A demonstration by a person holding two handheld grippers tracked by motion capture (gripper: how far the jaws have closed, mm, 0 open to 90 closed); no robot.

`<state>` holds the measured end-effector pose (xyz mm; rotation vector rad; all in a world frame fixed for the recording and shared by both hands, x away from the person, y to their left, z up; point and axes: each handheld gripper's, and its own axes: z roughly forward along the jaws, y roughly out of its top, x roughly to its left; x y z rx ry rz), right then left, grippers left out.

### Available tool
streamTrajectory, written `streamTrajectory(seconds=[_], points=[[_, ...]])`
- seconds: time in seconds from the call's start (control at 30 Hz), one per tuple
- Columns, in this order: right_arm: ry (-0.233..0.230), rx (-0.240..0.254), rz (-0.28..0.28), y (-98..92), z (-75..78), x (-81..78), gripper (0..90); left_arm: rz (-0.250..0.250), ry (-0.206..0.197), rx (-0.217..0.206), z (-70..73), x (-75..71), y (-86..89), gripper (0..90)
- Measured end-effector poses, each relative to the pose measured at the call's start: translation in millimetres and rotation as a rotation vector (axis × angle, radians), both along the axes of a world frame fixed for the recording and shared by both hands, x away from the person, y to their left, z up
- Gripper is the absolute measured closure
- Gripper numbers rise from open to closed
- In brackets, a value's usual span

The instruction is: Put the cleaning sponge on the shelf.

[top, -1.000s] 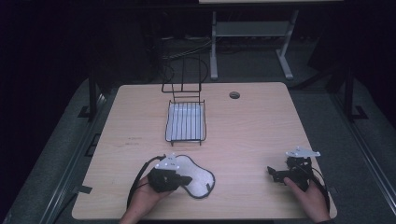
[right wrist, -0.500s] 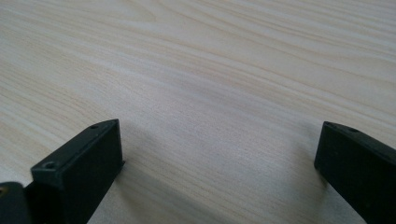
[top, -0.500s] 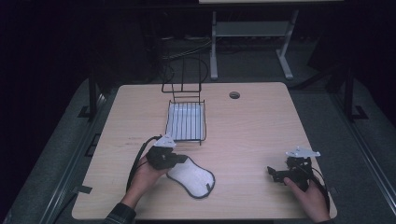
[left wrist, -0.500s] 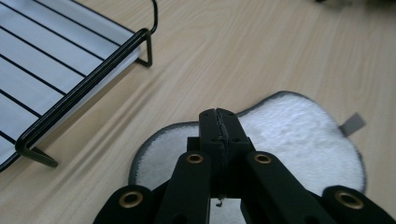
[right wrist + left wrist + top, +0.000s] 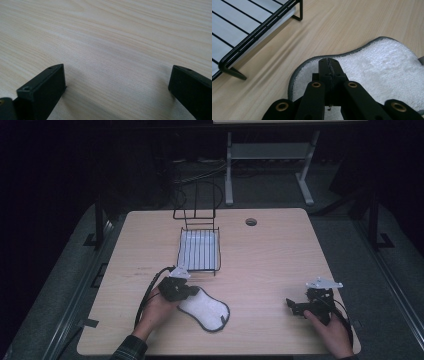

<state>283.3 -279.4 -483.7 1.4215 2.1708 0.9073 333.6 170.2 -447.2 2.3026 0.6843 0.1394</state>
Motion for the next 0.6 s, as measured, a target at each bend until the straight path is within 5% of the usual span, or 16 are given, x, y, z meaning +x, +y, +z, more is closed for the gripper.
streamTrajectory(seconds=[0.6], points=[[0.000, -0.001, 0.001, 0.0, 0.0, 0.0, 0.6, 0.080, 0.010, 0.006, 1.8, -12.5, 35.7, 90.0]])
